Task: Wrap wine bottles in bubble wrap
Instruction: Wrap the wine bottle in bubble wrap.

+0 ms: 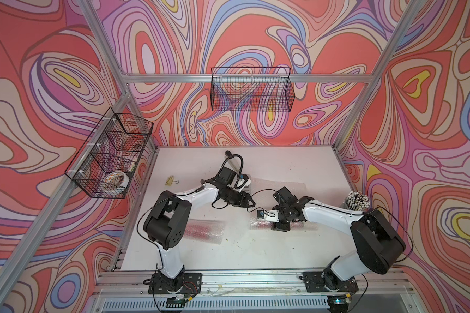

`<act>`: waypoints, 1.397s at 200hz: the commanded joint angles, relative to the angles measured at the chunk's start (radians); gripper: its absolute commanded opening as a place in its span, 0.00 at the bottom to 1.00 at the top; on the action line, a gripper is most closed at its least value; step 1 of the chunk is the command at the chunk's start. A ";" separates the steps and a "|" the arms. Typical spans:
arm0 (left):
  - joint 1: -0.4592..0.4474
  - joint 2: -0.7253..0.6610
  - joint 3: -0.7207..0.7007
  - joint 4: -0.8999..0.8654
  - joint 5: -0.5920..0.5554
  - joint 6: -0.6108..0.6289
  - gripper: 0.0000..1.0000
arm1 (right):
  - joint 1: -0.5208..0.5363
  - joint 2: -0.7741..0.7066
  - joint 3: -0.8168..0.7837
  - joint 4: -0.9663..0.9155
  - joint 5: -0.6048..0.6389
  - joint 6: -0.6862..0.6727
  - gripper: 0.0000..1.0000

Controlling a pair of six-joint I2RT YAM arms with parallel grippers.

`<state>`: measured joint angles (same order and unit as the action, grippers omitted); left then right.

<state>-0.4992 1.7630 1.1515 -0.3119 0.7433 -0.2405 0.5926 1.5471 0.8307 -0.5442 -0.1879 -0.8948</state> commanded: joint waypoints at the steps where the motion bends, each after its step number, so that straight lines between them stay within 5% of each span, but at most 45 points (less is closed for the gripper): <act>1: 0.024 -0.092 -0.008 -0.170 -0.117 0.088 0.55 | 0.024 0.048 0.011 -0.056 -0.086 0.037 0.49; 68: 0.087 -0.529 -0.073 -0.517 -0.360 0.293 0.58 | 0.101 0.153 0.111 -0.138 -0.303 0.146 0.45; 146: 0.048 -0.932 -0.268 -0.587 -0.125 0.668 0.54 | 0.115 0.315 0.209 -0.231 -0.432 0.202 0.47; 219: -0.382 -0.840 -0.433 -0.236 -0.470 0.896 0.69 | 0.088 0.436 0.298 -0.332 -0.481 0.178 0.52; 279: -0.453 -0.589 -0.436 0.029 -0.530 1.042 0.75 | 0.088 0.420 0.280 -0.312 -0.461 0.178 0.56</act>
<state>-0.9398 1.1061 0.7128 -0.4313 0.2436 0.6926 0.6666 1.9263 1.1580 -0.8421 -0.7082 -0.7094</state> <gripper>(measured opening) 0.741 0.567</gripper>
